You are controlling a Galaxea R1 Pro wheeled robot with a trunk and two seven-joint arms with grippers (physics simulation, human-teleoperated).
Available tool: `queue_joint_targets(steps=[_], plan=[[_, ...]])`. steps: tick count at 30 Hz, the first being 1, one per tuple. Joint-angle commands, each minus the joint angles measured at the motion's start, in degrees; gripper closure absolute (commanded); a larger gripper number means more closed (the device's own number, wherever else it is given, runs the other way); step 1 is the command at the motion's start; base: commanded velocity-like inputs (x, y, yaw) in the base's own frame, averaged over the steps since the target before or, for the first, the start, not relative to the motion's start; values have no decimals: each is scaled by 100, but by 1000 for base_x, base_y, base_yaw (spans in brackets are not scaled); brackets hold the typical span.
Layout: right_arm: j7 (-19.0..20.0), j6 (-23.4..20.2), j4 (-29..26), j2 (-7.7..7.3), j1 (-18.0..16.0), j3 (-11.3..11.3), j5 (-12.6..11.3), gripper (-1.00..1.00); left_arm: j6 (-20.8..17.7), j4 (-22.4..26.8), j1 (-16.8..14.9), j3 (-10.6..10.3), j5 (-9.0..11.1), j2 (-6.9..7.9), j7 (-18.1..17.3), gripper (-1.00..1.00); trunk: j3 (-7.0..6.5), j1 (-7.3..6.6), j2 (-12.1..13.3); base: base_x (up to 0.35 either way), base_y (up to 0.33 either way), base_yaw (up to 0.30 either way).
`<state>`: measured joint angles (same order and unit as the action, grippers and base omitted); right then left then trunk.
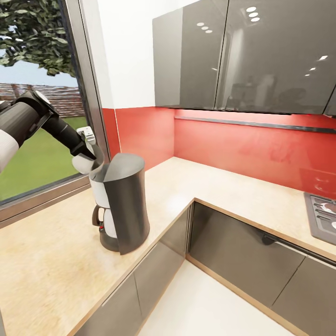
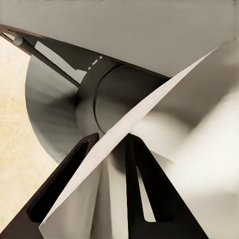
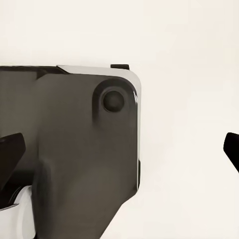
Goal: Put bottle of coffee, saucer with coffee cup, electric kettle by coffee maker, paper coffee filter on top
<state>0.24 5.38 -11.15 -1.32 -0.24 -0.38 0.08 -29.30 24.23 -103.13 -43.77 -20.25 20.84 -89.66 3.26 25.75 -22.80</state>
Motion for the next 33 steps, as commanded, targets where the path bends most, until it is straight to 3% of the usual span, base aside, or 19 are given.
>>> queue_joint_targets(steps=[1, 32, 33], plan=[[3, 15, -1, 0, -2, -5, 1, -100, -49, 11, -5, -3, -31, 1, -34, 100, 13, 3, -12, 0, 0, 0], [3, 15, -7, 0, -2, -6, 1, -100, -49, 3, -2, -2, -24, 0, -34, 100, 13, 3, -12, 41, 0, 0], [3, 15, -8, 0, -2, -6, 1, -100, -49, 3, -3, -1, -23, -1, -34, -100, 13, 3, -12, 0, 0, 0]])
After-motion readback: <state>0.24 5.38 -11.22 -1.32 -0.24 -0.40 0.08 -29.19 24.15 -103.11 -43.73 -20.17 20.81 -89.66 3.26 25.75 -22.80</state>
